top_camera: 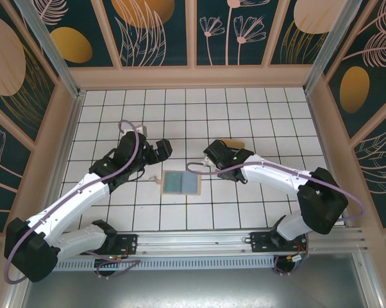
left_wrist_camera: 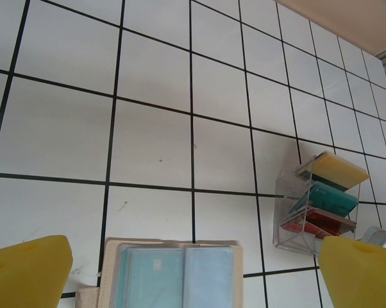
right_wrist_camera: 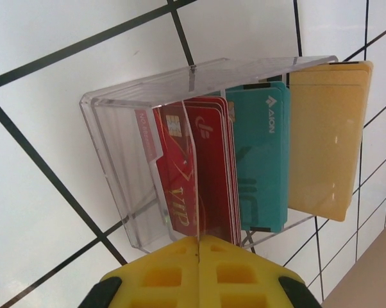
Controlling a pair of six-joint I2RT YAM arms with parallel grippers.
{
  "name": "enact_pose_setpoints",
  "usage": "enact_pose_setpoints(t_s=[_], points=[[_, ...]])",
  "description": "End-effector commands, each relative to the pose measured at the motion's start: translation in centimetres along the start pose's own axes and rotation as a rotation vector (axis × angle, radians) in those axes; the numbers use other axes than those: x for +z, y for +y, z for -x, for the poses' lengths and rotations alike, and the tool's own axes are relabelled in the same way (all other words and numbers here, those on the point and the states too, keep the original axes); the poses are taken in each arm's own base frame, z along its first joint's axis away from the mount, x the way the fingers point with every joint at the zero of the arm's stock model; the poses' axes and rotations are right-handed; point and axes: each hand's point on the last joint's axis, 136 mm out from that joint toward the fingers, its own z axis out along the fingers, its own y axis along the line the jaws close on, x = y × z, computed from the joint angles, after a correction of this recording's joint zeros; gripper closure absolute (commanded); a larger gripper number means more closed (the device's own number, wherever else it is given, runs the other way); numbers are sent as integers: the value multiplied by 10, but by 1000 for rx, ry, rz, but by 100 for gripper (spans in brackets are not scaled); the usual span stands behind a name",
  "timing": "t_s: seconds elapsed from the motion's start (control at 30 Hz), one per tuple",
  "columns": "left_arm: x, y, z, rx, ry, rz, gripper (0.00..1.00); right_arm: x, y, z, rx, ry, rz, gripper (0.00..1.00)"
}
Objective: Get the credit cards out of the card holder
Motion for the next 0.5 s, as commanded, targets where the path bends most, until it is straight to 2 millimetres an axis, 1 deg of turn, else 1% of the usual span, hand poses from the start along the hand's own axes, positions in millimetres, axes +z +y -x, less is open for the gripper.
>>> enact_pose_setpoints(t_s=[0.0,0.07,0.17,0.2,0.27,0.37,0.47], points=[[-5,8,-1,7,-6,22,1,8,0,-2,-8,17,-15,100],[-6,9,-2,6,-5,22,1,11,1,-2,-9,24,-11,100],[-8,11,-3,7,-7,26,1,16,-1,-4,2,34,-20,94],[-8,12,-3,6,-8,26,2,17,-3,-4,13,38,-29,90],[-9,12,-4,7,-9,26,2,20,-9,-5,39,46,-46,71],[-10,13,-4,6,-12,26,2,24,-19,-7,73,70,-83,70],[-10,13,-4,8,-13,28,2,25,-32,-8,129,85,-120,72]])
